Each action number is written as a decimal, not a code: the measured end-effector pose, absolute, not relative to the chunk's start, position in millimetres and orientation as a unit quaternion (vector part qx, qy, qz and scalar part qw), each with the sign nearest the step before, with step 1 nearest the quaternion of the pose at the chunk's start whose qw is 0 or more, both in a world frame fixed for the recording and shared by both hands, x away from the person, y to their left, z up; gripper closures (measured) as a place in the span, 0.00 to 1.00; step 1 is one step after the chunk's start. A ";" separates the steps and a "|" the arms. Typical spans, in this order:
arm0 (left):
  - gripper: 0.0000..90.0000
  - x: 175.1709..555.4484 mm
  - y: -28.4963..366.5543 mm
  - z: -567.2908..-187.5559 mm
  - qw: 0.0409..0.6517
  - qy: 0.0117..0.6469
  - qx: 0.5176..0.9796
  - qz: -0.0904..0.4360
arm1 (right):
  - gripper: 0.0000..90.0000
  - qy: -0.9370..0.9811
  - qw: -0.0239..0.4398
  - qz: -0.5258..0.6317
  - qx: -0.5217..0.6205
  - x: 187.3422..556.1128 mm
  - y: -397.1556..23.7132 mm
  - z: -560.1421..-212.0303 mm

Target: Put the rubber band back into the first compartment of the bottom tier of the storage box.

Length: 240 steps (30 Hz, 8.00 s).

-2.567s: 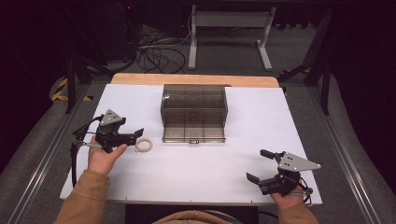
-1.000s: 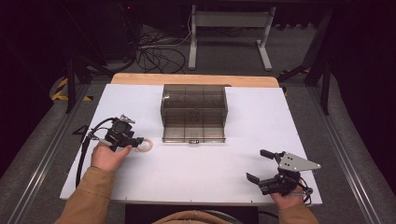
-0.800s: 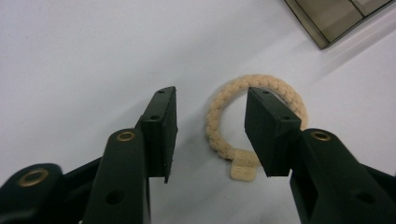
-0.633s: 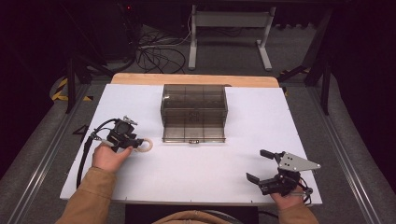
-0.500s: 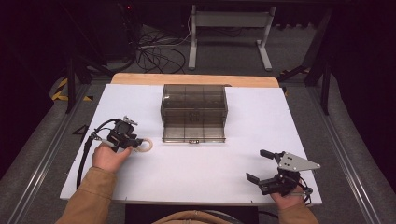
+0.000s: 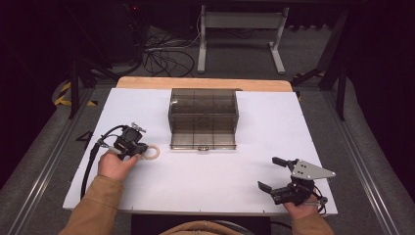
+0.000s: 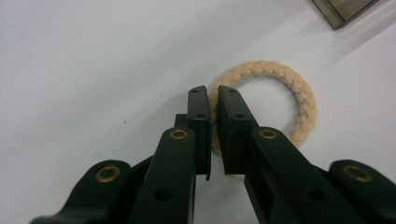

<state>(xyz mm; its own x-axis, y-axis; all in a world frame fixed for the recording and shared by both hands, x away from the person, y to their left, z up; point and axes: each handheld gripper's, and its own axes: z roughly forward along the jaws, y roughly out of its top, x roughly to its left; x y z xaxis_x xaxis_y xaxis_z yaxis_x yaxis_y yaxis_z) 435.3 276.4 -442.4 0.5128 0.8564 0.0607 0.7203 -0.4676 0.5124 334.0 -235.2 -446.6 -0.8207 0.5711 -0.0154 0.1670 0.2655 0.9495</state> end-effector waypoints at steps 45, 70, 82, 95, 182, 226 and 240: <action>0.95 409.9 298.6 -399.7 0.393 0.473 0.760 0.210 | 0.03 0.774 0.181 0.557 0.240 333.5 -235.6 -446.3; 0.95 400.4 302.0 -389.9 0.446 0.465 0.728 0.236 | 0.03 0.774 0.182 0.558 0.239 333.4 -235.3 -446.5; 0.95 403.2 289.4 -382.7 0.453 0.454 0.730 0.237 | 0.03 0.774 0.183 0.558 0.239 333.4 -235.2 -446.3; 0.95 410.5 264.4 -376.1 0.455 0.433 0.742 0.234 | 0.03 0.773 0.181 0.559 0.238 333.8 -234.6 -446.5; 0.95 460.7 195.3 -423.9 0.371 0.418 0.805 0.202 | 0.03 0.774 0.175 0.562 0.235 334.3 -237.0 -447.2; 0.66 443.9 196.5 -401.3 0.407 0.400 0.796 0.200 | 0.02 0.773 0.176 0.564 0.230 334.2 -237.1 -446.8; 0.64 431.7 195.9 -386.5 0.428 0.384 0.791 0.207 | 0.02 0.773 0.174 0.564 0.231 334.3 -236.8 -447.0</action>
<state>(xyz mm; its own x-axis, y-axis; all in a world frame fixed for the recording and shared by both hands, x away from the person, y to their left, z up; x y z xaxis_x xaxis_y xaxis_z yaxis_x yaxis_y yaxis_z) 431.7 195.9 -386.5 0.6191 0.7853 -0.0016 0.4308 -0.3378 0.8368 334.3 -236.8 -447.0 -0.8330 0.5533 -0.0083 0.1607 0.2562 0.9532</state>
